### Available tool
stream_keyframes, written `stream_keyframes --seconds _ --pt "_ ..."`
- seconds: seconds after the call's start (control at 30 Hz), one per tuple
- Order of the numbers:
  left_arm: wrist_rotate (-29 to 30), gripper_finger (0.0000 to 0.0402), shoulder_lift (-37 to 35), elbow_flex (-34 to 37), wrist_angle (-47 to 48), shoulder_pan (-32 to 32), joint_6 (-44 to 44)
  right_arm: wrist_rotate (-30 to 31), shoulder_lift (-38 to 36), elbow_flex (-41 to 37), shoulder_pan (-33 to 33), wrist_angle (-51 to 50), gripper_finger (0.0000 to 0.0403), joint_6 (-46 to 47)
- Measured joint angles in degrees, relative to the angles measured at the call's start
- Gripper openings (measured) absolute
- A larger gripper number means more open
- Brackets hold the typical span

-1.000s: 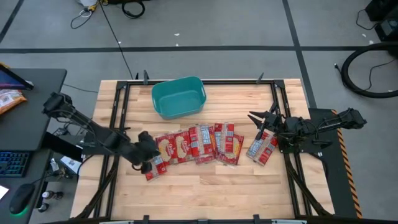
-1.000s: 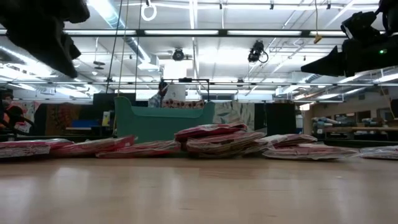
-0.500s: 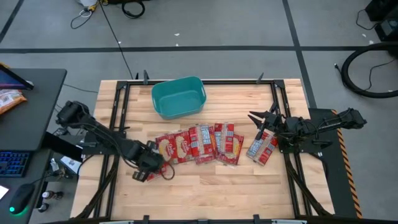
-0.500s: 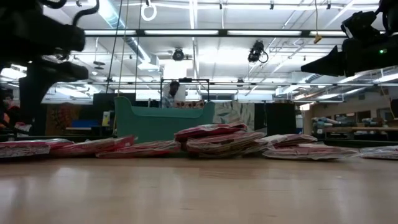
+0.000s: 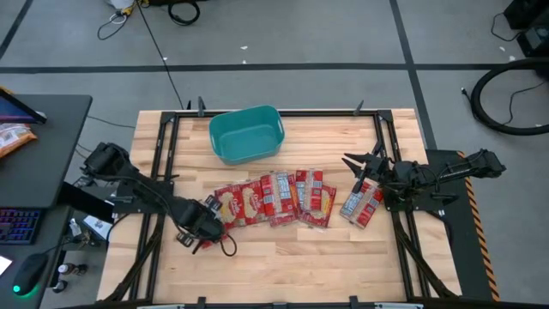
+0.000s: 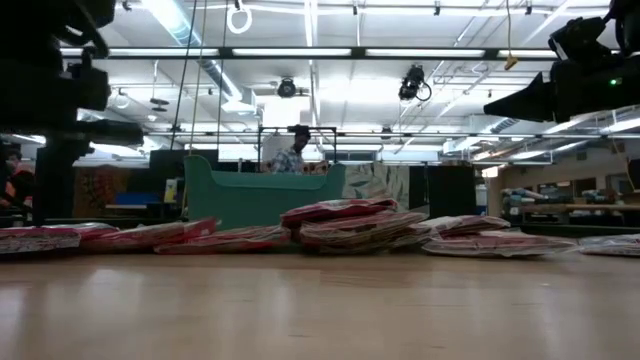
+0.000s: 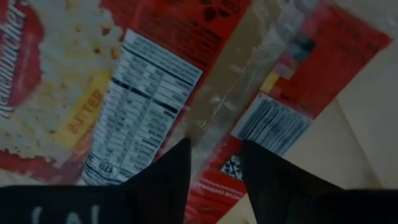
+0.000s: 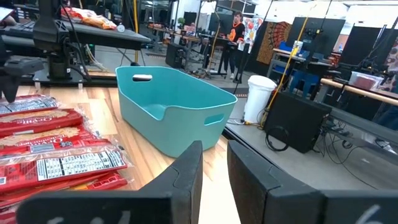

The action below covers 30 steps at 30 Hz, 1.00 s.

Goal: Sort popcorn bags into baskets
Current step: Put the popcorn bag into the green bin

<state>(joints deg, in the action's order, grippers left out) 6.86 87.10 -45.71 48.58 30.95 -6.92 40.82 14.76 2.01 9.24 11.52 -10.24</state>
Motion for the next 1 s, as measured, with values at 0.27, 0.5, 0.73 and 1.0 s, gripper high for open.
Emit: stream_keyframes --seconds 0.27,0.5,0.73,1.0 --pt "2.68 0.0141 -0.28 4.11 -2.31 2.68 -2.72 0.0 0.01 0.0 -0.01 -0.01 0.008 0.0" --pt "4.51 0.0074 -0.23 4.26 -2.7 4.01 -1.27 0.0 0.01 0.0 -0.01 -0.01 0.008 0.0" --pt "6.22 0.0009 -0.2 3.74 -2.9 2.44 2.68 0.0 0.01 -0.01 -0.01 -0.01 0.008 0.0" --pt "5.52 0.0003 0.01 -5.76 7.84 -1.64 7.85 0.0 0.01 -0.01 -0.01 0.0 0.008 0.0"
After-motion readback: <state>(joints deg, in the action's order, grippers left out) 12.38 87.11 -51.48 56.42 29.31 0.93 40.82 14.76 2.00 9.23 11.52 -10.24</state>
